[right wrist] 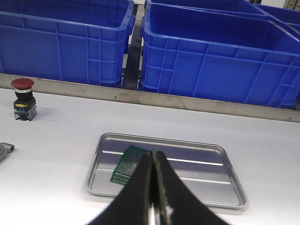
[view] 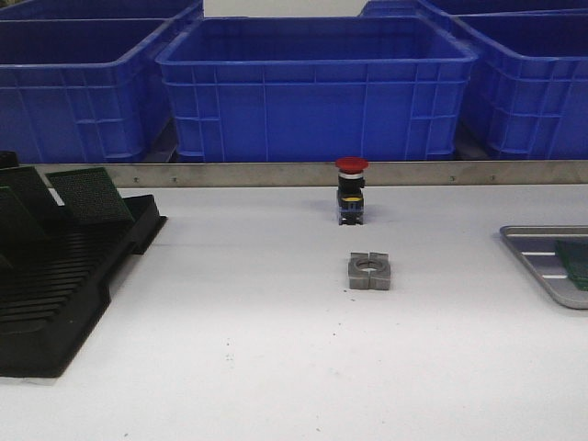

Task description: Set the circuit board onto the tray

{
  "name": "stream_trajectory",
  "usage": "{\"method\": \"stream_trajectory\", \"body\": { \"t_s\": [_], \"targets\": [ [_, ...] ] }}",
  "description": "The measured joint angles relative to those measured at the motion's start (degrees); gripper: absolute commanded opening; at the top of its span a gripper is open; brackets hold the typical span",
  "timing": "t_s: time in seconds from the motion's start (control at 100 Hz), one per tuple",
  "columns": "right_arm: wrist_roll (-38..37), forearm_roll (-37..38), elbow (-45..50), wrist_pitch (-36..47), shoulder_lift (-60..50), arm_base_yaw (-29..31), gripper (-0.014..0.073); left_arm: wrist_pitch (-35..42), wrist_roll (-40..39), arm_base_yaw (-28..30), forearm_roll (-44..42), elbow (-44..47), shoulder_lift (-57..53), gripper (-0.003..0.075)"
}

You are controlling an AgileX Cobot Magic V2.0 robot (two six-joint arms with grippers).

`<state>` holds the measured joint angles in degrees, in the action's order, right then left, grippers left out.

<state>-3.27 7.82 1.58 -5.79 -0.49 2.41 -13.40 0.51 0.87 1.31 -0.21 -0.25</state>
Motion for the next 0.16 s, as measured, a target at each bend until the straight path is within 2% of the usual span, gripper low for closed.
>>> {"method": "stream_trajectory", "body": {
  "t_s": [0.16],
  "targets": [
    [0.0,0.0,0.0,0.0,0.0,0.0,-0.0060,0.0,0.0,0.0,0.0,0.0,0.0,-0.0017]
  ]
}}
